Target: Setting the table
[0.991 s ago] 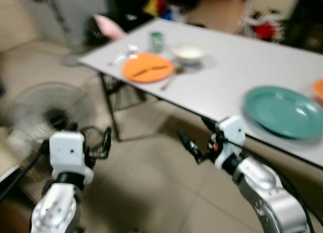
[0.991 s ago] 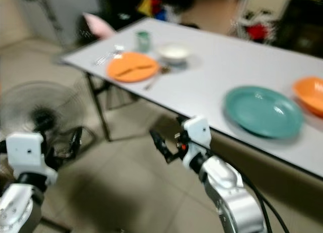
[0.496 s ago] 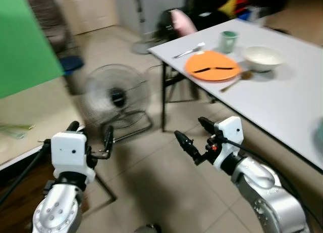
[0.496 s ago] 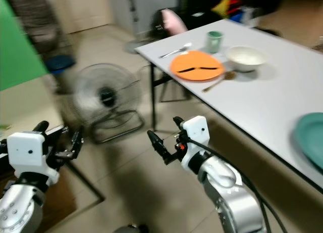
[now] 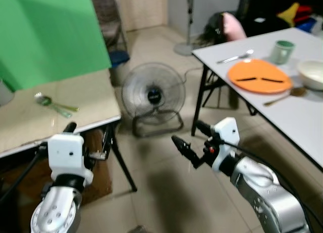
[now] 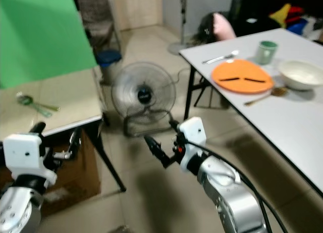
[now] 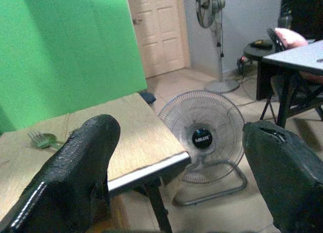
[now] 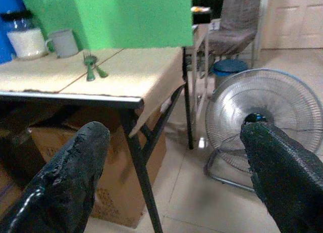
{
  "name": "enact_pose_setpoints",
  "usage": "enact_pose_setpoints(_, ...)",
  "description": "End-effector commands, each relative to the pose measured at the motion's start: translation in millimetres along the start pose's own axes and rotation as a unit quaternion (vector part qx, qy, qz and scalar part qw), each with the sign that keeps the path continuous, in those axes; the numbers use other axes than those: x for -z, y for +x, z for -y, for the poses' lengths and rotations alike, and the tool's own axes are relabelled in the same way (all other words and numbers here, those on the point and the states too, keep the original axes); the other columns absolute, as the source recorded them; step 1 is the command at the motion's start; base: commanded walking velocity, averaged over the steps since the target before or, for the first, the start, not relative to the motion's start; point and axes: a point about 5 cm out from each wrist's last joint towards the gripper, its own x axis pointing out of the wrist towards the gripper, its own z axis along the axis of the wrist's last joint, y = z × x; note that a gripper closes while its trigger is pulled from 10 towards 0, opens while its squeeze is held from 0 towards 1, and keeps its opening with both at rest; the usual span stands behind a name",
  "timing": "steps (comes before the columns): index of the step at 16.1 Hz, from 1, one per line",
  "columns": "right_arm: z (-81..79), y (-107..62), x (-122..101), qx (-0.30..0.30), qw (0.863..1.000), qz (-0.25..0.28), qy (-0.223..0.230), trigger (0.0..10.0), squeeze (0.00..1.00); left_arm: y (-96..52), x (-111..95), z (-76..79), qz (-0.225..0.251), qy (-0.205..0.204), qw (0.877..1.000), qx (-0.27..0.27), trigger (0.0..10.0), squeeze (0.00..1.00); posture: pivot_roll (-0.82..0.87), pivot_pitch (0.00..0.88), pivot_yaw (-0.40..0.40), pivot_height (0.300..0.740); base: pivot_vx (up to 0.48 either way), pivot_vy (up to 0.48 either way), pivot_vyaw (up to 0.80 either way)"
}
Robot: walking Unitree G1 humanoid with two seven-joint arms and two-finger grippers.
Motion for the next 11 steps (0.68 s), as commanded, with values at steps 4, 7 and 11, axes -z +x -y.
enact_pose_setpoints(4, -6.0, 6.8, -3.2, -0.029, 1.000, 0.005, 0.001, 10.0, 1.00, -5.2, 0.5, -3.5, -0.003, 0.007, 1.000, -0.009, 10.0, 0.00, 0.02, 0.004, 0.032, 0.740, 0.000, 0.000, 0.80)
enact_pose_setpoints(7, -7.6, 10.6, -4.1, -0.039, 0.999, 0.007, 0.001, 10.0, 1.00, -7.5, -0.2, -3.1, -0.002, 0.004, 1.000, -0.009, 10.0, 0.00, 0.03, 0.004, 0.025, 0.740, 0.196, 0.000, 0.80)
enact_pose_setpoints(11, -11.4, 13.1, -4.4, -0.046, 0.999, 0.010, 0.000, 10.0, 1.00, -8.6, -0.3, -1.9, -0.003, 0.006, 1.000, -0.003, 10.0, 0.00, 0.04, 0.004, 0.024, 0.740, 0.322, 0.000, 0.80)
